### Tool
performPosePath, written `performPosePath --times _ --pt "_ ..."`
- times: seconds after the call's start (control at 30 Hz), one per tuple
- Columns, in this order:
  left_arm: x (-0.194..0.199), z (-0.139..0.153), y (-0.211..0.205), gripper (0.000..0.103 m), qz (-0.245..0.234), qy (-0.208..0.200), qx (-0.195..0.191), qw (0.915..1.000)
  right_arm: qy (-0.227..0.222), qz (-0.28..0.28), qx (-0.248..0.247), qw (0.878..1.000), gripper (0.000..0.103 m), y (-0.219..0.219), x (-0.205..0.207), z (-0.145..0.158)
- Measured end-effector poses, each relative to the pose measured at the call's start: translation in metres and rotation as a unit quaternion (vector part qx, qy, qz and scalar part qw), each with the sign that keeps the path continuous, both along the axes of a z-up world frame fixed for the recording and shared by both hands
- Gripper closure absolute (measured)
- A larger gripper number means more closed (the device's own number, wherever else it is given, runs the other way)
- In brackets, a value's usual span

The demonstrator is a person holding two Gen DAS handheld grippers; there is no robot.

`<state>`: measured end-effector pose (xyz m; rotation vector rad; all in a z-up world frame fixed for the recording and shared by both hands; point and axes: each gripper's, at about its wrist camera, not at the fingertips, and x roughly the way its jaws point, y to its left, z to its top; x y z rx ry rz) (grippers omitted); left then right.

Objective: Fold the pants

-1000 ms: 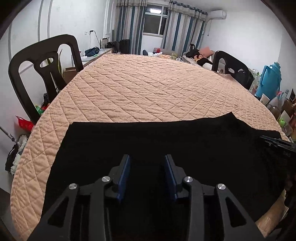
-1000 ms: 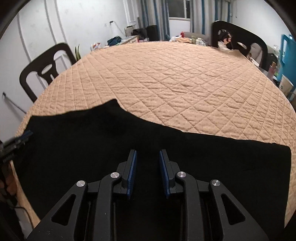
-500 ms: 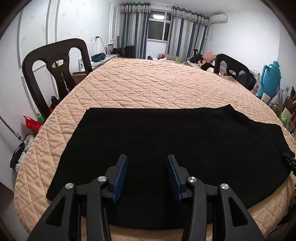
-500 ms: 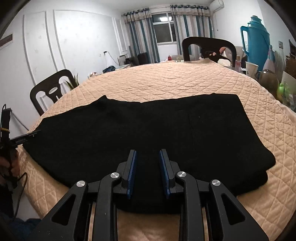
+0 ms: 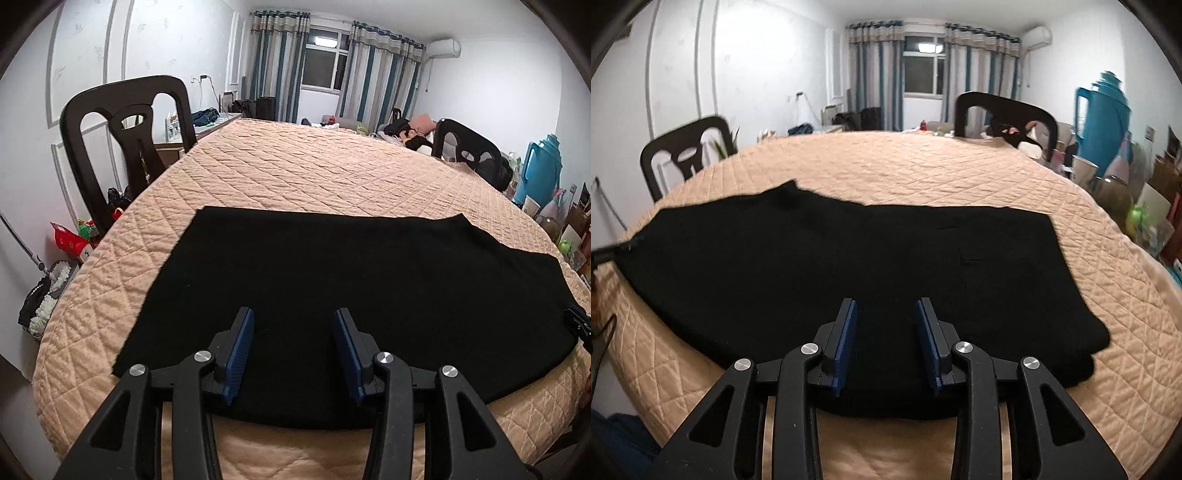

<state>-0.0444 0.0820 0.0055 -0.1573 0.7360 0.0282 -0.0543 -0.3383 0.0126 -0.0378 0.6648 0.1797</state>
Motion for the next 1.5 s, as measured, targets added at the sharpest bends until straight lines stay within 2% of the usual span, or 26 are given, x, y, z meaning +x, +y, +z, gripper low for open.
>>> performPosePath --times 0.1,0.17,0.27,0.37,0.43,0.53,0.6,0.67,0.77,0.9,1.1,1.17,1.27,1.43,1.5 --pt "-0.005 -0.001 0.011 0.055 0.013 -0.007 -0.004 0.9999 -0.012 -0.051 -0.018 0.998 0.069 -0.016 -0.006 0.002" --pt "-0.005 -0.002 0.021 0.055 0.023 -0.009 -0.007 0.9997 -0.001 -0.072 0.015 0.997 0.063 -0.037 -0.007 -0.001" --pt "-0.005 0.001 0.035 0.055 0.049 -0.005 -0.007 0.9987 0.004 -0.079 0.067 0.995 0.063 -0.052 -0.008 -0.002" --pt "-0.008 0.003 0.051 0.055 0.082 0.000 -0.005 0.9966 0.000 -0.086 0.034 0.996 0.062 -0.039 -0.007 0.001" --pt "-0.010 0.004 0.061 0.055 0.087 0.003 -0.023 0.9959 -0.005 -0.083 0.014 0.996 0.062 -0.032 -0.007 0.001" --pt "-0.016 0.006 0.068 0.055 0.105 0.009 -0.051 0.9932 -0.004 -0.064 0.026 0.998 0.062 -0.024 -0.007 0.003" --pt "-0.021 0.005 0.070 0.055 0.134 0.023 -0.076 0.9878 -0.005 -0.055 0.028 0.998 0.062 -0.020 -0.006 0.003" --pt "-0.028 0.004 0.063 0.055 0.152 0.031 -0.101 0.9828 -0.006 -0.050 0.025 0.998 0.062 -0.015 -0.006 0.003" --pt "-0.037 0.007 0.048 0.055 0.151 0.016 -0.131 0.9796 -0.007 -0.049 0.030 0.998 0.062 -0.015 -0.005 0.004" --pt "-0.039 -0.003 0.040 0.056 0.165 0.024 -0.136 0.9766 -0.012 -0.050 0.039 0.998 0.062 -0.016 -0.005 0.007" --pt "-0.041 -0.005 0.034 0.055 0.197 0.013 -0.093 0.9760 -0.016 -0.047 0.047 0.998 0.062 -0.015 -0.005 0.008" --pt "-0.040 -0.005 0.032 0.051 0.195 0.008 -0.083 0.9773 -0.016 -0.045 0.048 0.998 0.062 -0.012 -0.005 0.008" --pt "-0.037 -0.006 0.038 0.047 0.200 -0.008 -0.096 0.9751 -0.017 -0.041 0.053 0.998 0.062 -0.010 -0.004 0.007" --pt "-0.034 -0.009 0.050 0.048 0.198 -0.040 -0.133 0.9704 -0.015 -0.034 0.059 0.998 0.062 -0.007 0.000 0.006" --pt "-0.033 -0.010 0.050 0.058 0.194 -0.046 -0.131 0.9712 -0.016 -0.031 0.060 0.998 0.062 -0.005 0.000 0.006"
